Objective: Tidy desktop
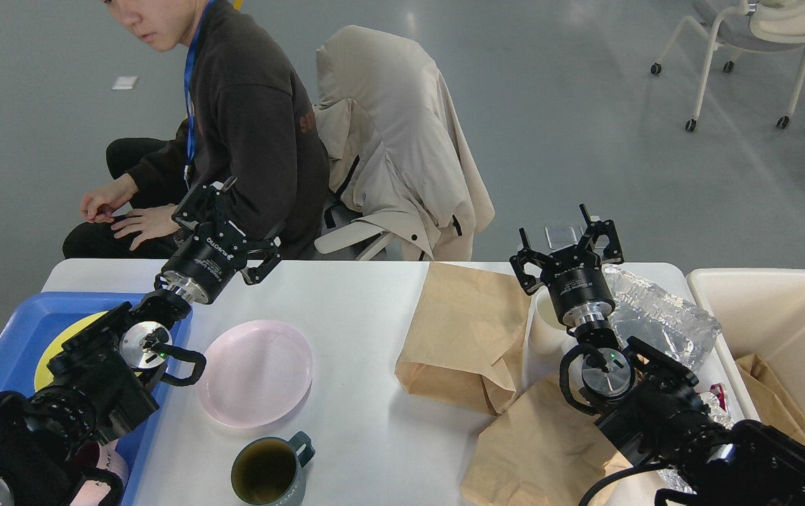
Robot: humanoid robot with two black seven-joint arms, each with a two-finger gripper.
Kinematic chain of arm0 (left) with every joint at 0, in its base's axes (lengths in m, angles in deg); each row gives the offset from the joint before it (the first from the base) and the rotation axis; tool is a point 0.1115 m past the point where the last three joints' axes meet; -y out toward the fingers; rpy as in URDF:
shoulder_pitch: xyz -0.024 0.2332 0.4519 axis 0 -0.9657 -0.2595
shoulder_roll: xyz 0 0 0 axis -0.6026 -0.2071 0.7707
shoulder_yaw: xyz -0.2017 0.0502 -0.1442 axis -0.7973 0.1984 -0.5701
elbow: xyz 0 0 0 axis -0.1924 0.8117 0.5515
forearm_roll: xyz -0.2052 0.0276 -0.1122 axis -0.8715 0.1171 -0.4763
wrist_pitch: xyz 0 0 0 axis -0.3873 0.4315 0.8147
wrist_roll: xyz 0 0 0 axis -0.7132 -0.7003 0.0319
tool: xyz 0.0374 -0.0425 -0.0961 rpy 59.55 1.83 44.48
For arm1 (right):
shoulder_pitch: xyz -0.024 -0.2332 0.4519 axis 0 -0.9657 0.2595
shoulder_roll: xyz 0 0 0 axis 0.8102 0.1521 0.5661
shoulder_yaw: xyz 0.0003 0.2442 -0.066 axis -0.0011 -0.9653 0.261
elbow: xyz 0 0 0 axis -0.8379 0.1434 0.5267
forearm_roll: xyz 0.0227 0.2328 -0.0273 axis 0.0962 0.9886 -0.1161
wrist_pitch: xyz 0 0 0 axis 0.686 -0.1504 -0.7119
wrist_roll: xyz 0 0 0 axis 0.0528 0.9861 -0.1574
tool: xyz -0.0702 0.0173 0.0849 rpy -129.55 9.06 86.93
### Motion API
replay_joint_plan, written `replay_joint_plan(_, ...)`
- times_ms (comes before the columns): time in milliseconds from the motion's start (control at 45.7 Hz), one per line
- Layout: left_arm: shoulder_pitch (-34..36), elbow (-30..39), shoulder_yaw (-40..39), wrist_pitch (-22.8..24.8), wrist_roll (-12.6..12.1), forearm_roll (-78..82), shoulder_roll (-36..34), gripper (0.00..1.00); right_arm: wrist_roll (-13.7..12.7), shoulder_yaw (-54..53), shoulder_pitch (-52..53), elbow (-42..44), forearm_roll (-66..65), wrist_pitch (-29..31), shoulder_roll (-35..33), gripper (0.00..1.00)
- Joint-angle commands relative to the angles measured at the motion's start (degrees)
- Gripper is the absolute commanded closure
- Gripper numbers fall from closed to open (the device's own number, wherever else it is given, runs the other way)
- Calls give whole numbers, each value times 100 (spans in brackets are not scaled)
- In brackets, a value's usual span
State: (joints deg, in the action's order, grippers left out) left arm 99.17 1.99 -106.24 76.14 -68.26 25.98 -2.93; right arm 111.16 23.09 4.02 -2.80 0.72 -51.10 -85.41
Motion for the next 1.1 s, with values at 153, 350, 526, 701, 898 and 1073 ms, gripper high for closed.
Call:
replay_joint_plan(153, 0, 26, 17, 40, -70, 0, -80, 0, 0, 0, 0, 0, 2, 4, 0, 0)
replay_joint_plan(350, 307, 193, 753, 22, -88, 0, -659, 0, 0, 0, 0, 9, -7, -5, 0, 0)
replay_joint_plan(526, 1080, 929, 2853, -13, -53, 27, -1969, 0, 0, 0, 0, 9, -7, -5, 0, 0)
replay_joint_plan(701, 2064, 2898, 4313, -433, -114, 88, -2891, 0, 0, 0, 0, 9, 2, -5, 0, 0)
replay_joint_plan(898, 3856, 5235, 6597, -2034, -88, 334, -3779, 0, 0, 9, -9, 9, 2, -5, 0, 0)
replay_joint_plan(1073, 6694, 6933, 9040, -2061, -35, 694, -4150, 0, 0, 9, -9, 9, 2, -14, 0, 0)
